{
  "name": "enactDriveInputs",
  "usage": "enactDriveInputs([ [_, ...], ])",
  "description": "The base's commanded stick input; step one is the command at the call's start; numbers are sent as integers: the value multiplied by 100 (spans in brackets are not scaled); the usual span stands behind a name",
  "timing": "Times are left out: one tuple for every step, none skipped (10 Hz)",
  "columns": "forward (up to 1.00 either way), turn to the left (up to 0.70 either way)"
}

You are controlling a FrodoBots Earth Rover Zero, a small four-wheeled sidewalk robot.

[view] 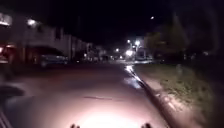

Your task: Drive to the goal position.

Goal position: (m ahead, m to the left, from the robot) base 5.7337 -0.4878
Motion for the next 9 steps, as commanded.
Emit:
enactDriveInputs([
  [70, 0],
  [70, 0],
  [70, 0],
  [70, 0],
  [70, 0],
  [70, 0],
  [70, 0],
  [70, 0],
  [70, 0],
])
